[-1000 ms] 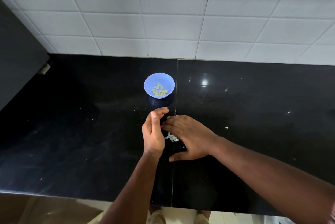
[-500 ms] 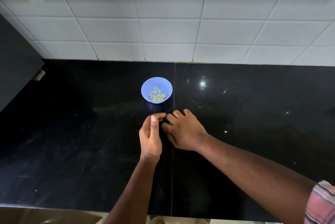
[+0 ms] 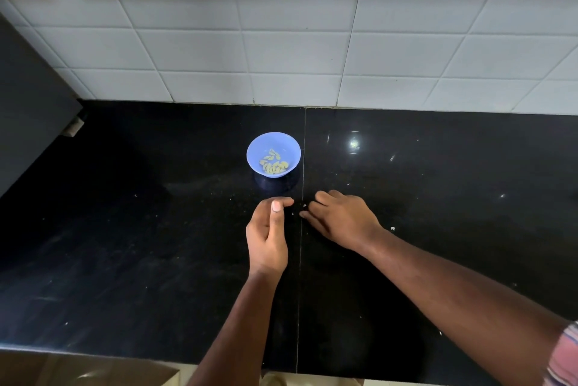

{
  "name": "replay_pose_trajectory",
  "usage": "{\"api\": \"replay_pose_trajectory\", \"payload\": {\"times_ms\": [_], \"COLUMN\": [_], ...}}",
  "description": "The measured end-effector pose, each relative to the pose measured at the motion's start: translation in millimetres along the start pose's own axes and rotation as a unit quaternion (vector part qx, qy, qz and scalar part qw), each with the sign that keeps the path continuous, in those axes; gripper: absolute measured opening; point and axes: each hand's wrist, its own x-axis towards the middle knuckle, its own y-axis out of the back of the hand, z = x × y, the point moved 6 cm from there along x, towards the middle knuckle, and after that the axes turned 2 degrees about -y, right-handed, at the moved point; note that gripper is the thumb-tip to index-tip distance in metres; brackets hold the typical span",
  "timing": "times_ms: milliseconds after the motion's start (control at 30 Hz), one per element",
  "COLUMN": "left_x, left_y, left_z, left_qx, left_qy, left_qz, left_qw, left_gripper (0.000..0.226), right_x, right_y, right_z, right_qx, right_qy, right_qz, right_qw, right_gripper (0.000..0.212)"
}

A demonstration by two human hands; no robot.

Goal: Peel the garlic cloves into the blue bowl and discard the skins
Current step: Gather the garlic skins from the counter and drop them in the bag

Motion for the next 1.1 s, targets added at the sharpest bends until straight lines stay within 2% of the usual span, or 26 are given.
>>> {"api": "replay_pose_trajectory", "payload": {"times_ms": [267,400,467,533,600,633,667,733,800,833,967,1033,1100], "left_x": [1,0,-1,-4,-11,-16,-24,-39,-52,-60,-79,-88,-100], "left_y": [0,-3,-3,-6,-12,-18,-25,-47,-68,-80,-121,-138,-149], "left_z": [-2,-1,0,2,5,7,10,17,25,31,62,77,90], "left_qx": [-0.009,-0.004,0.003,0.007,-0.012,-0.027,-0.045,-0.092,-0.141,-0.166,-0.225,-0.241,-0.245], "left_qy": [-0.005,0.0,0.001,0.001,0.015,0.021,0.023,0.033,0.049,0.056,0.078,0.087,0.083], "left_qz": [0.018,0.022,0.029,0.036,0.054,0.061,0.07,0.076,0.084,0.093,0.101,0.095,0.087], "left_qw": [1.0,1.0,1.0,0.999,0.998,0.998,0.996,0.992,0.985,0.98,0.966,0.962,0.962], "left_gripper": [0.046,0.046,0.043,0.042,0.049,0.054,0.057,0.06,0.06,0.061,0.065,0.062,0.062], "right_x": [-13,-22,-19,-17,-14,-14,-15,-24,-32,-36,-56,-70,-87], "right_y": [-3,-1,-1,1,2,4,6,8,10,13,38,55,72], "right_z": [0,0,5,19,35,43,50,58,57,55,40,32,29], "right_qx": [-0.009,0.011,0.062,0.151,0.269,0.33,0.391,0.512,0.6,0.629,0.706,0.737,0.747], "right_qy": [-0.022,-0.029,-0.075,-0.173,-0.274,-0.329,-0.389,-0.503,-0.556,-0.564,-0.575,-0.575,-0.575], "right_qz": [0.056,0.05,0.033,0.017,0.002,0.002,0.002,0.012,0.021,0.022,0.027,0.039,0.05], "right_qw": [0.998,0.998,0.995,0.973,0.923,0.885,0.834,0.697,0.575,0.534,0.412,0.353,0.33], "right_gripper": [0.042,0.043,0.045,0.048,0.055,0.057,0.057,0.055,0.053,0.049,0.025,0.028,0.035]}}
